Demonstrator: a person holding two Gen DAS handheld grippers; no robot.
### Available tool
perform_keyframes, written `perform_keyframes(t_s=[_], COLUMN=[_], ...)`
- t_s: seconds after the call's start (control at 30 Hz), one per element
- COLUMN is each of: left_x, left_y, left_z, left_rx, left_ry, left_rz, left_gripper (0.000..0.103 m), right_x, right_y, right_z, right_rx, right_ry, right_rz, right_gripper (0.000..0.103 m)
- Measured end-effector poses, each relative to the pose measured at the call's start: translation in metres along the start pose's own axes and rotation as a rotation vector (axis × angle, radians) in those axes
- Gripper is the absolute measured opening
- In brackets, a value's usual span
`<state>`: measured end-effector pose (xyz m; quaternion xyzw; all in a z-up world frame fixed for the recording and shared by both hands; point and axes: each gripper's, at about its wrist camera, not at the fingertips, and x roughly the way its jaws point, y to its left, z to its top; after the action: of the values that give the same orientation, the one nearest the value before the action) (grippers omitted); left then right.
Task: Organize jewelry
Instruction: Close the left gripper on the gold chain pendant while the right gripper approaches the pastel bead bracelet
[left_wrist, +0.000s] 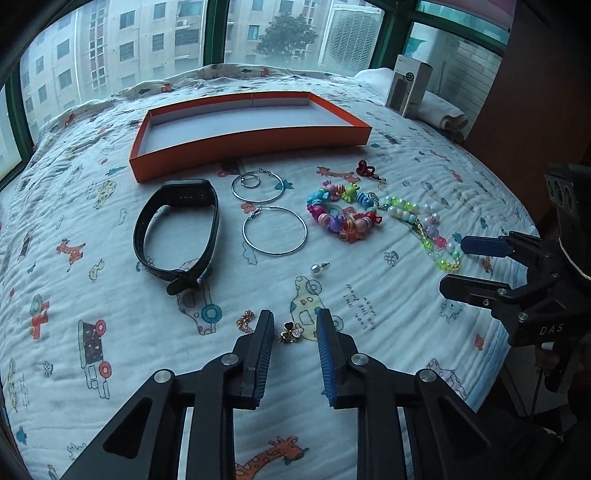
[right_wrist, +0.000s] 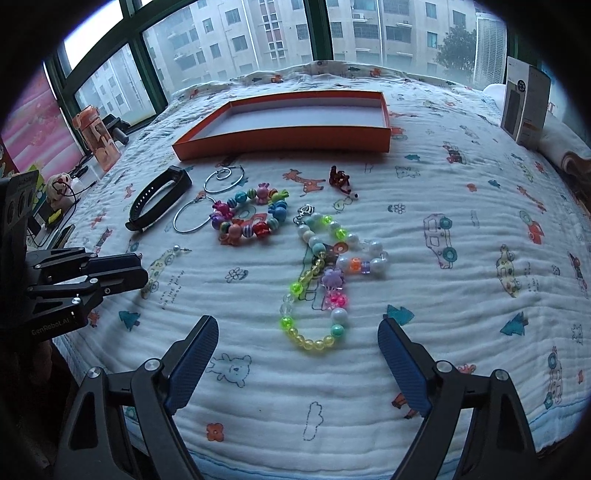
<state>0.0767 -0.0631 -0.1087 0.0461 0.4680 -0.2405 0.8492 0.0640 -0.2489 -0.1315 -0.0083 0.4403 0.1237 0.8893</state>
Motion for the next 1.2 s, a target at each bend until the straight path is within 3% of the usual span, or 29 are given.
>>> perform_keyframes(t_s=[0.33,0.6,0.73,1.2], left_x=[-0.003,-0.006,-0.013,-0.048], left_y=[-0.007,-0.006,0.001,0.019], left_z=[-0.006,-0.008,-0.005,0.014], left_rx=[0.06,0.029,-0.023,-0.085], left_ry=[-0.018,-0.038,-0.05,-0.125], left_rz=[0.04,0.054,0.036,0.038], left_gripper=[0.012,0.011,0.011,0.011], right_x=[0.001,0.001,-0.003,0.007], right_y=[0.005,0.006,-0.005,-0.034], right_z=[-0.004,-0.005,0.001,0.034], right_rx=[-0.05,-0.056,-0.005,0.021], right_ry=[-0.006,-0.008,-0.006,0.015], right_rz=[-0.035,-0.037,0.008,-0.023], right_gripper=[0.097,0.095,0.081,0.046])
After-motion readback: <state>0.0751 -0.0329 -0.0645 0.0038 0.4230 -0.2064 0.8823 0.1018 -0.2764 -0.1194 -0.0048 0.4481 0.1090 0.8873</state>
